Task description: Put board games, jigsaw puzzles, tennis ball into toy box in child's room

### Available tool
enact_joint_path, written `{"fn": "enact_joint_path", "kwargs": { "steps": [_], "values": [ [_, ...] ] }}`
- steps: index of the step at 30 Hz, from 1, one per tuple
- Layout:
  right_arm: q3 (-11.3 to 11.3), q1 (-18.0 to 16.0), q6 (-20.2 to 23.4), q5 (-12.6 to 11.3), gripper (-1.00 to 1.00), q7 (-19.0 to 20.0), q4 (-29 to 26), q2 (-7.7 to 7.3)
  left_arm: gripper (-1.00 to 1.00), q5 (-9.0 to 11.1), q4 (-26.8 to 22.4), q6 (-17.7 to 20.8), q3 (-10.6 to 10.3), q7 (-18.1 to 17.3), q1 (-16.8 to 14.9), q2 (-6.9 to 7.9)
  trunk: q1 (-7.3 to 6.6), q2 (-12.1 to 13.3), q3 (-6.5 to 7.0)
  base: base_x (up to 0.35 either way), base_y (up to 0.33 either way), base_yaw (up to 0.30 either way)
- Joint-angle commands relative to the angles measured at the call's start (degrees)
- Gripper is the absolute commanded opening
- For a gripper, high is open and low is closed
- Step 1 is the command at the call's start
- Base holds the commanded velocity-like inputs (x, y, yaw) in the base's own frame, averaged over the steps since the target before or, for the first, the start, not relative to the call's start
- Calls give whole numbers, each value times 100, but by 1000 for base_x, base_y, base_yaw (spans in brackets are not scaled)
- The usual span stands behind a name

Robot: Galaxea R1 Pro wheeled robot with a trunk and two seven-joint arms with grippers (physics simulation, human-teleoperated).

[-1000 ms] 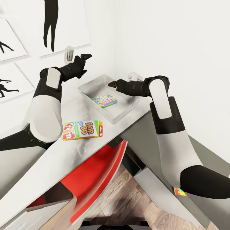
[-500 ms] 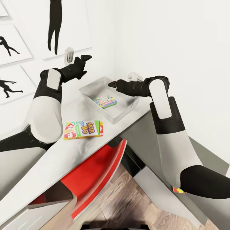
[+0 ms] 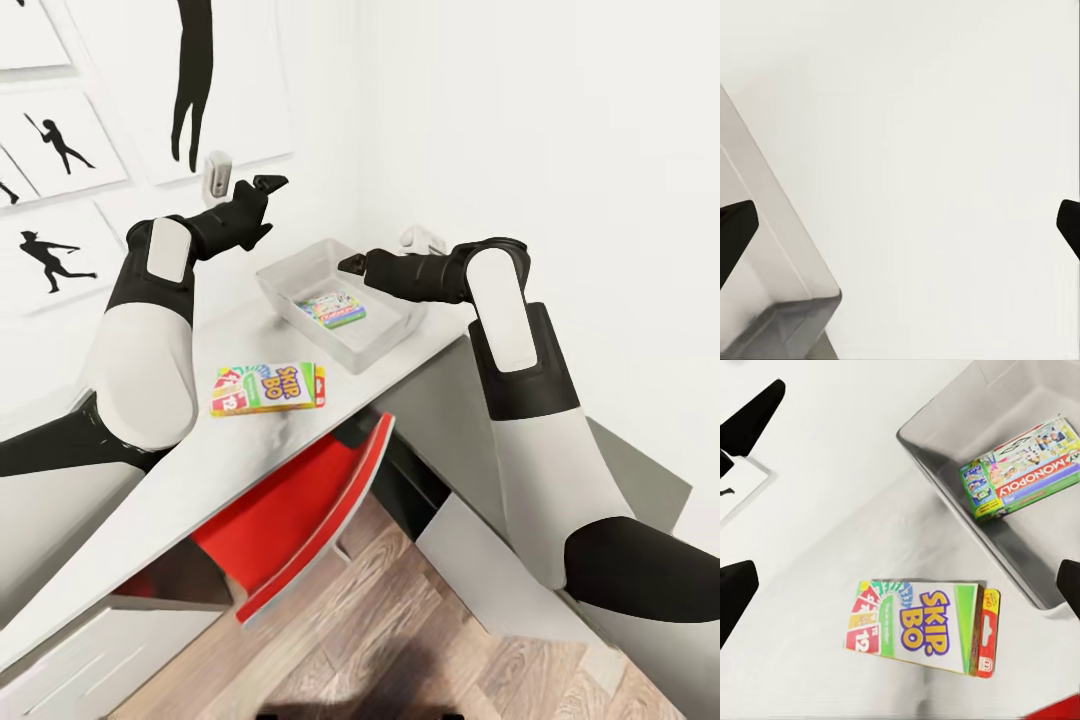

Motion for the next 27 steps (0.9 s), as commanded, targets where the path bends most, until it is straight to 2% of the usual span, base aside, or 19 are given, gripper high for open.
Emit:
{"fn": "enact_joint_path", "kwargs": {
  "steps": [1, 11, 27],
  "values": [
    [2, -6, 10, -51, 100, -60, -3, 1, 100, 0, -4, 44, 42, -15, -7, -7, 2, -10, 0, -139, 0, 0],
    [2, -6, 5, -51, 100, -60, -2, 1, 100, 0, -4, 34, 41, -16, 7, -7, 2, -10, 86, -126, 0, 0],
    [3, -6, 0, -47, 100, -60, -11, 1, 100, -5, -4, 32, 42, -16, 65, -7, 2, -10, 109, -16, 0, 0]
  ]
}}
